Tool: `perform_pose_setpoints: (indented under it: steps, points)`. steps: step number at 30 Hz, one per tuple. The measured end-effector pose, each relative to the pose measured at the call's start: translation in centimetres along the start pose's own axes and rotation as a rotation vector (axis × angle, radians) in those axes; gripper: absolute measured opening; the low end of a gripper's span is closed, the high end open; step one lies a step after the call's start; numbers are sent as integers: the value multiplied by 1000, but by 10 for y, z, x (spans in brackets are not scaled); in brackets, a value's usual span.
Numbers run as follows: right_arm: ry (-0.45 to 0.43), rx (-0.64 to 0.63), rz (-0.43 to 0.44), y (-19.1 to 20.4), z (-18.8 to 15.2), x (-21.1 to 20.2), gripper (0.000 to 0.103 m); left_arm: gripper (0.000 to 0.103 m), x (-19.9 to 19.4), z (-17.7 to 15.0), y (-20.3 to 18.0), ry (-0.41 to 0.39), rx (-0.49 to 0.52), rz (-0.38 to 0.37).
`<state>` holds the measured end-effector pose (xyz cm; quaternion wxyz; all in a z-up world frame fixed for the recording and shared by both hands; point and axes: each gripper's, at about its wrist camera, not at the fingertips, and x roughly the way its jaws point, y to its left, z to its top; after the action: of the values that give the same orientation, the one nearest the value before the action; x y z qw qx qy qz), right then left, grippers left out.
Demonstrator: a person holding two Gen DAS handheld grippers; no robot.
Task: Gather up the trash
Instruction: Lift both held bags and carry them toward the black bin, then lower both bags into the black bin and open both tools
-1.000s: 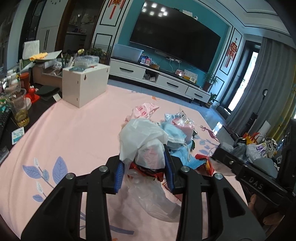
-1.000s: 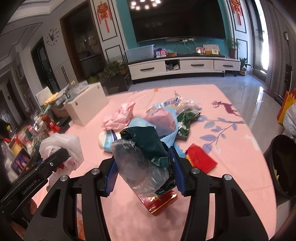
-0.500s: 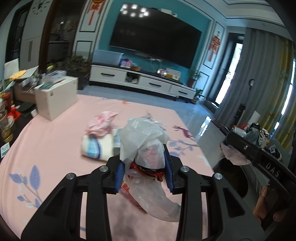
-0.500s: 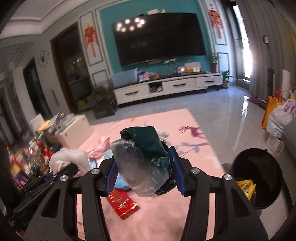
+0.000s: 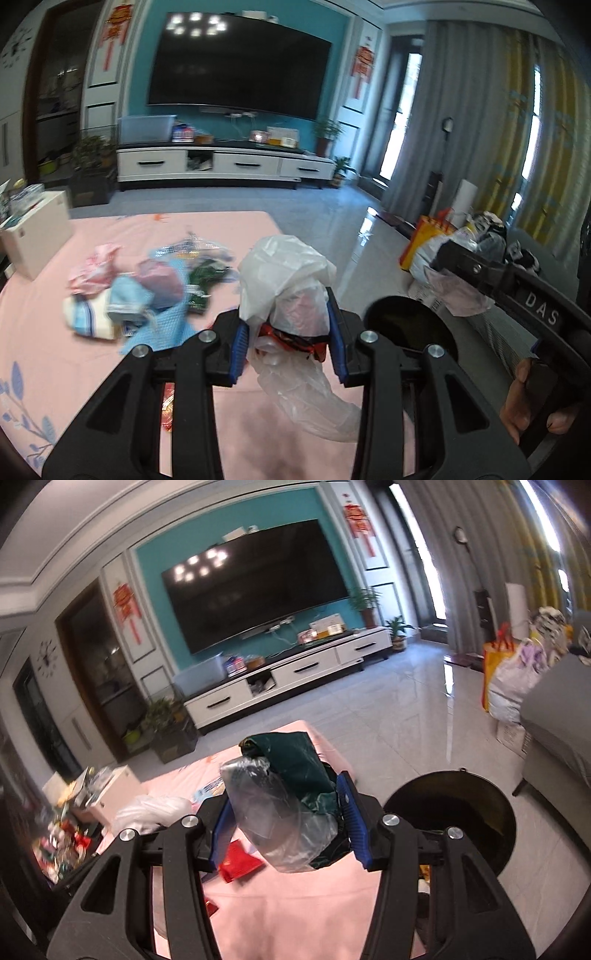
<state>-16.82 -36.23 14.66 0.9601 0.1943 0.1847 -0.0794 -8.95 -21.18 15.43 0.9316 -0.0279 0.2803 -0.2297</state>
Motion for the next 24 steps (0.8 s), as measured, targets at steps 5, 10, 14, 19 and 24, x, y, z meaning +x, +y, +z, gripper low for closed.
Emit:
perform_pose_setpoints:
  steps: [5, 10, 14, 19, 24]
  points:
    - [-18, 94, -75, -41, 1, -5, 52, 37, 27, -5, -42, 54, 45, -75]
    - [-24, 202, -172, -92, -6, -11, 52, 37, 56, -17, -75, 121, 63, -156]
    - [-8, 306, -218, -128, -14, -8, 52, 37, 80, -28, -97, 165, 89, -202]
    - [29, 403, -267, -158, -27, 3, 52, 37, 113, -39, -124, 236, 109, -245]
    - [71, 478, -279, -177, -39, 17, 52, 37, 143, -48, -139, 298, 105, -281]
